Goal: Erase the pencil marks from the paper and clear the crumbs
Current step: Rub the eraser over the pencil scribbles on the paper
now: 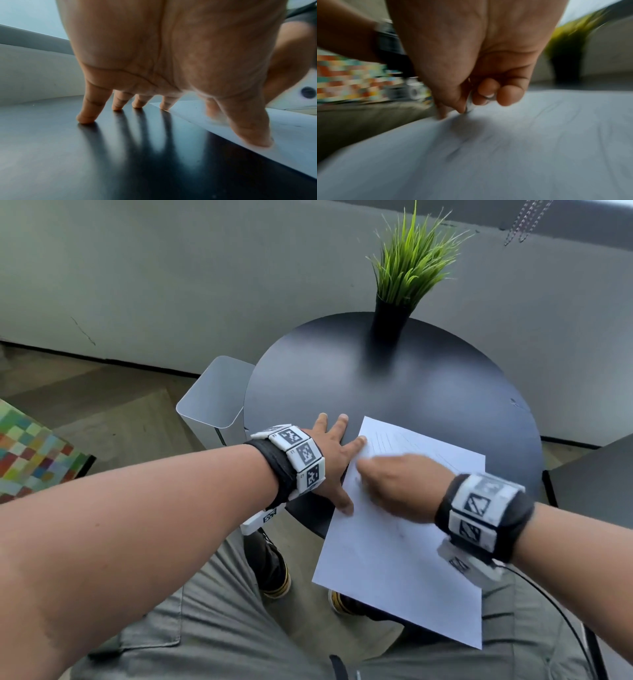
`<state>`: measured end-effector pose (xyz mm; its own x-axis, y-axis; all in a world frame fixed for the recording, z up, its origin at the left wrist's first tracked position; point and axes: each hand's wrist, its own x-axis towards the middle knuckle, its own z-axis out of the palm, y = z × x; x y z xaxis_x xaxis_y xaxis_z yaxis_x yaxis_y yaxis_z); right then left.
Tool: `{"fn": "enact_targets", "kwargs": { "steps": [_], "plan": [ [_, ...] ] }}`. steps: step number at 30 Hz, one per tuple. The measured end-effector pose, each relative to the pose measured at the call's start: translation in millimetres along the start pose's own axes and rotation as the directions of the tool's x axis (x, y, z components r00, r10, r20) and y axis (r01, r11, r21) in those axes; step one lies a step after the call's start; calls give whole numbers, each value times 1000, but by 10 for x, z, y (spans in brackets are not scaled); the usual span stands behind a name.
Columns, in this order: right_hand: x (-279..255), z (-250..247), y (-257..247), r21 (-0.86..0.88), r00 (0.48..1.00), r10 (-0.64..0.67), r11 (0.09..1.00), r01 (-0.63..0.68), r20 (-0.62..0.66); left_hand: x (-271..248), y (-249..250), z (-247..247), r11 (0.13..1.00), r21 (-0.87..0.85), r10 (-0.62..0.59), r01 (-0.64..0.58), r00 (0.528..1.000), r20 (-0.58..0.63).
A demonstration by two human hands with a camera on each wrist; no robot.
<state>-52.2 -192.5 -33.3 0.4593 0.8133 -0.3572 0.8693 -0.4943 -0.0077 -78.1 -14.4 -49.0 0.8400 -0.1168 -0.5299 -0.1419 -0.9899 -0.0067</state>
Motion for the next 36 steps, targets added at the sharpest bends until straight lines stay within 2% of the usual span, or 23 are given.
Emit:
{"fn": "enact_targets", "kwargs": {
  "steps": [2, 3, 6, 8, 11, 14, 18, 19, 23, 25, 28, 29, 32, 33, 35, 36],
  "plan": [
    [-155, 38, -119, 9, 988, -114, 993, 114, 107, 6, 18, -4, 1000, 6, 3, -3, 1000, 5],
    [-144, 16, -90, 28, 990, -89, 996, 86, 109, 14, 27, -5, 1000, 0, 7, -7, 1000, 2],
    [96, -60, 192, 125, 991, 130, 984, -125, -32, 27, 25, 5, 1000, -26, 7, -7, 1000, -4],
    [173, -36, 284, 132, 982, 172, 978, -162, -72, 22, 18, 6, 1000, -31, -4, 4, 1000, -2],
    [182, -33, 272, 180, 979, 198, 966, -185, -53, 2, 52, 42, 998, -58, -13, 12, 1000, -10],
    [96, -30, 228, 163, 987, 137, 979, -122, -81, 2, 92, 87, 996, -91, -20, 17, 999, -32],
    [-106, 72, 77, 119, 997, -70, 991, 66, 28, -16, 72, 64, 997, -78, -21, 21, 1000, 2],
    [-76, 56, 104, 121, 997, -73, 990, 70, 19, -18, 65, 53, 997, -78, -15, 15, 1000, 2],
    [179, 31, 342, 162, 982, 114, 983, -89, -153, -10, 47, 53, 998, -69, -9, 8, 1000, -10],
    [101, 81, 355, 186, 990, 54, 982, -28, -134, -15, 44, 49, 998, -63, -10, 10, 1000, 3],
    [-107, 86, 244, 222, 993, -118, 969, 110, 22, -16, 61, 30, 998, -64, -6, 7, 1000, 10],
    [-93, 78, 243, 216, 993, -116, 970, 114, -5, -13, 64, 26, 998, -64, -5, 5, 1000, 10],
    [102, 46, 312, 207, 984, 93, 976, -60, -152, -11, 56, 49, 998, -67, -5, 5, 1000, -1],
    [132, 67, 324, 212, 978, 113, 974, -74, -176, -11, 51, 53, 998, -67, -8, 7, 1000, -4],
    [37, 90, 295, 197, 989, -2, 980, 31, -147, -21, 58, 41, 998, -66, -11, 11, 1000, 9],
    [-38, 93, 257, 201, 994, -74, 976, 89, -82, -22, 64, 35, 998, -65, -12, 13, 1000, 11]
  ]
}}
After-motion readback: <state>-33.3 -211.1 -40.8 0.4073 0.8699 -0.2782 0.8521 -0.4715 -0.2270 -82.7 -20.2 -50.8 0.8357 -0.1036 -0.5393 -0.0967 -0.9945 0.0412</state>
